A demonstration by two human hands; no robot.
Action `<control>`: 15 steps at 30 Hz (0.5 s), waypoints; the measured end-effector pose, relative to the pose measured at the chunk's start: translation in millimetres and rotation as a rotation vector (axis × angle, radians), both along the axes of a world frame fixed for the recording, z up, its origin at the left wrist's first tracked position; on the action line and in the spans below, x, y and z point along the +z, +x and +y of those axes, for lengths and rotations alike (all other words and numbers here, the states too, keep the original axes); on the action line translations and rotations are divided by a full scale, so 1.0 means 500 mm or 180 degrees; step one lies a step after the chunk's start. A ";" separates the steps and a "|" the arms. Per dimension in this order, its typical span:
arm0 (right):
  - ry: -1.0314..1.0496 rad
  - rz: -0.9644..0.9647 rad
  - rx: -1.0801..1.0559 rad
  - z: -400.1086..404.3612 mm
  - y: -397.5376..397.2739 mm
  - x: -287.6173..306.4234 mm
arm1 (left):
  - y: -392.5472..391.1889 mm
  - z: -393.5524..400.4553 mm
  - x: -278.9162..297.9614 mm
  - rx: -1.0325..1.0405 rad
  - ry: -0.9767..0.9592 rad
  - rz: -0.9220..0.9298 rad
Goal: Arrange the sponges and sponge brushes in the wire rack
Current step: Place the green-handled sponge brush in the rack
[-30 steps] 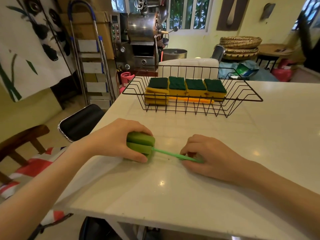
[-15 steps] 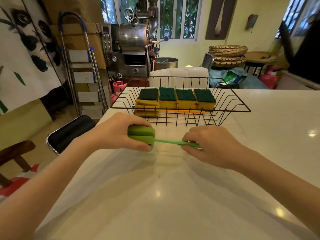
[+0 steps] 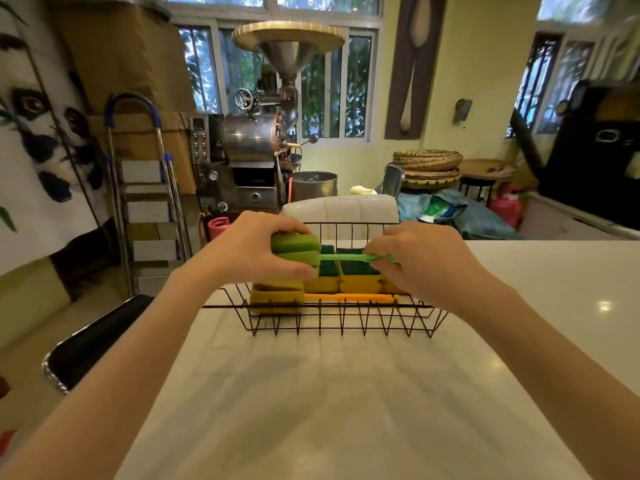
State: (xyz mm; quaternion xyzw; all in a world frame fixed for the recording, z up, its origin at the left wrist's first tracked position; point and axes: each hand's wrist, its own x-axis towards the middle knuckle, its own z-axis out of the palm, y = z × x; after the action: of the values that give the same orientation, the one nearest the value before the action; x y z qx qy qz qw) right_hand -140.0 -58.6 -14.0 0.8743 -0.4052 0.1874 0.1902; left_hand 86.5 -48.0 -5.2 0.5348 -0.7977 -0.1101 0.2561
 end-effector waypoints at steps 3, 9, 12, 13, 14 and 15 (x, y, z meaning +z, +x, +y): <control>-0.0060 0.0008 -0.0225 -0.039 0.004 0.006 | -0.005 -0.043 0.003 0.0099 -0.0028 0.0075; 0.0119 -0.0276 -0.0284 -0.068 -0.007 0.023 | -0.013 -0.073 0.000 0.0044 -0.0568 0.0330; -0.0163 -0.0794 -0.0183 -0.076 -0.020 0.017 | -0.019 -0.076 0.005 0.0231 -0.1413 0.0587; -0.0296 -0.1149 -0.0090 -0.079 -0.021 0.012 | -0.024 -0.076 0.008 0.0253 -0.1576 0.0932; -0.0338 -0.1542 0.0010 -0.084 -0.019 0.007 | -0.030 -0.074 0.013 0.0213 -0.1582 0.1403; -0.0268 -0.1986 0.0125 -0.087 -0.015 0.005 | -0.037 -0.070 0.019 0.0146 -0.1428 0.1905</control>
State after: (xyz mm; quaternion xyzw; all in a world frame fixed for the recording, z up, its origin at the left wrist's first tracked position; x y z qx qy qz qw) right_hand -147.6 -102.0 -11.5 0.7736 -0.4190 0.4669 0.0890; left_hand 68.0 -82.9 4.4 0.4273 -0.6796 -0.0782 0.5911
